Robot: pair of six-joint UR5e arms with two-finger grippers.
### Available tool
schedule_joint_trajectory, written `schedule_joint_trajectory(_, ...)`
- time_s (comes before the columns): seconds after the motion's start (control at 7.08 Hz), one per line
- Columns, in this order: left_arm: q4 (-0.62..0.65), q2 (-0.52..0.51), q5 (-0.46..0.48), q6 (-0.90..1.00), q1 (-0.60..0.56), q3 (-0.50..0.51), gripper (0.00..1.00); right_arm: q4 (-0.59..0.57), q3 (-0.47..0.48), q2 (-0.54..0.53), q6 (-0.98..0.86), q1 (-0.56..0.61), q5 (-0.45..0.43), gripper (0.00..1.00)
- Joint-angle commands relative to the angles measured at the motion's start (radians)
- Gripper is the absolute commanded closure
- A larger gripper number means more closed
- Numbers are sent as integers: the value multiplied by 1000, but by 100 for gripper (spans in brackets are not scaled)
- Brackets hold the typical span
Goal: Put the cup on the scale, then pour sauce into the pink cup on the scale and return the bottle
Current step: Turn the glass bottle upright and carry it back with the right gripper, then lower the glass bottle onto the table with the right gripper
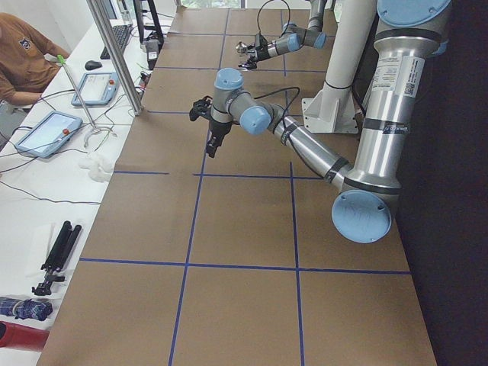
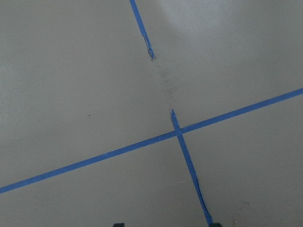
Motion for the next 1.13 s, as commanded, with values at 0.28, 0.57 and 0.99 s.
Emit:
schedule_joint_trajectory(0.28, 1, 1, 1, -2, -3, -6, 32, 362, -130, -144, 173, 14, -11, 100)
schedule_joint_trajectory(0.57, 2, 1, 1, -8, -3, -15, 32, 421, -170, -164, 174, 19, -22, 100)
schedule_joint_trajectory(0.99, 3, 1, 1, -8, -3, -21, 31, 424, -216, -154, 174, 14, -34, 100)
